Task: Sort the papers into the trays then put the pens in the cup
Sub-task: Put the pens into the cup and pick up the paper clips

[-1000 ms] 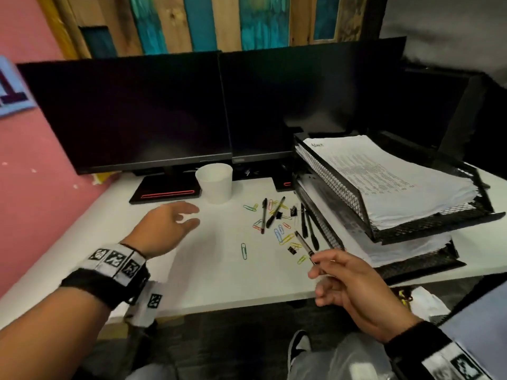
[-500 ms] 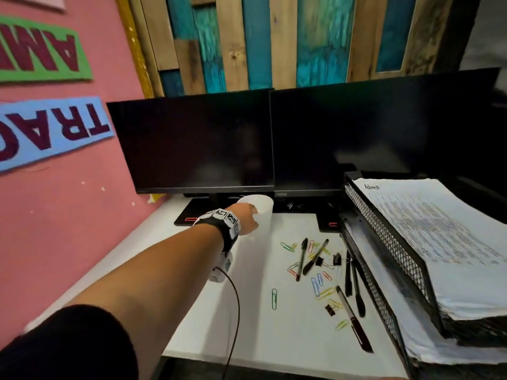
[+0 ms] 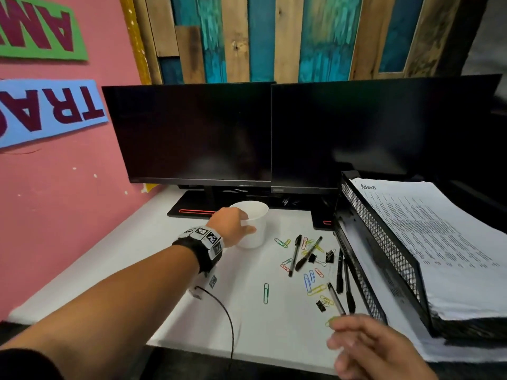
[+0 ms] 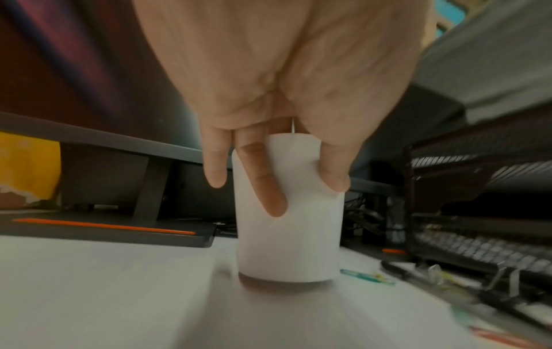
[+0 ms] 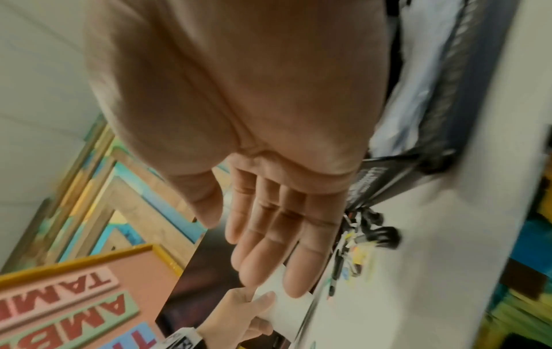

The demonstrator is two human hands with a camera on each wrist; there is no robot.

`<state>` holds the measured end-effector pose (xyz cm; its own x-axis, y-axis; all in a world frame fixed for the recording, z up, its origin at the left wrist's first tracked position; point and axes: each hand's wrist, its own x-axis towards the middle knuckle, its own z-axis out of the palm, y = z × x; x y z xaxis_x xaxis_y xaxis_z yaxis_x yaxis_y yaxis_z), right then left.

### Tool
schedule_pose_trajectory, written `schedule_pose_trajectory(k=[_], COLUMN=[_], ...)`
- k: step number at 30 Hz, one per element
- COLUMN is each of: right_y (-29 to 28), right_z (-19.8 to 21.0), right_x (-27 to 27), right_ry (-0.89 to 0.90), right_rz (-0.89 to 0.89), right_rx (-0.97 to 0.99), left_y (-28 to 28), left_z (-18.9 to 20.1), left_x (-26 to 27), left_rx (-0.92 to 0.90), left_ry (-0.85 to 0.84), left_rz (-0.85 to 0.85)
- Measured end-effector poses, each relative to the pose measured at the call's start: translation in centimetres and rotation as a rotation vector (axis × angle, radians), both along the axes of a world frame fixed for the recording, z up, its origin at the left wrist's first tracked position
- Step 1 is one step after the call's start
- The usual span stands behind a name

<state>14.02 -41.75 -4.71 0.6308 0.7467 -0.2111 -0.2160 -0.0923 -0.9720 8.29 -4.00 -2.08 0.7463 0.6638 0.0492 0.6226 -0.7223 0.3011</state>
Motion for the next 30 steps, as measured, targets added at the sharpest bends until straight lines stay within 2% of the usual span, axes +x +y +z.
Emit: schedule_pose_trajectory(k=[2, 5, 8, 10, 12, 19, 30], right_y=[2.9, 7.5, 11.3, 13.7, 15.8, 19.6, 17.4], right_z=[1.6, 1.4, 0.4, 0.1, 0.0, -0.4, -0.3], right_x=[-0.7, -0.6, -0.8, -1.1, -1.7, -3.2, -4.9], right_ry=[-0.189, -0.399, -0.709, -0.879, -0.96, -1.047, -0.968], right_rz=[0.067, 0.101, 0.269, 0.367, 0.395, 0.305, 0.287], right_rx=[-0.141, -0.256, -0.462, -0.609, -0.689, -0.794, -0.794], left_y=[-1.1, -3.0, -4.9, -5.8, -6.5, -7.9, -10.2], left_z=[0.1, 0.2, 0.5, 0.5, 0.2, -0.8, -1.8], left_x=[-2.7, -7.2, -11.8, -14.6, -16.9, -21.0, -21.0], left_rx=[0.001, 0.031, 0.038, 0.036, 0.045, 0.041, 0.035], left_ry=[-0.062, -0.171, -0.272, -0.289, -0.271, -0.237, -0.274], left_rz=[-0.038, -0.029, -0.029, -0.068, -0.1, -0.165, -0.218])
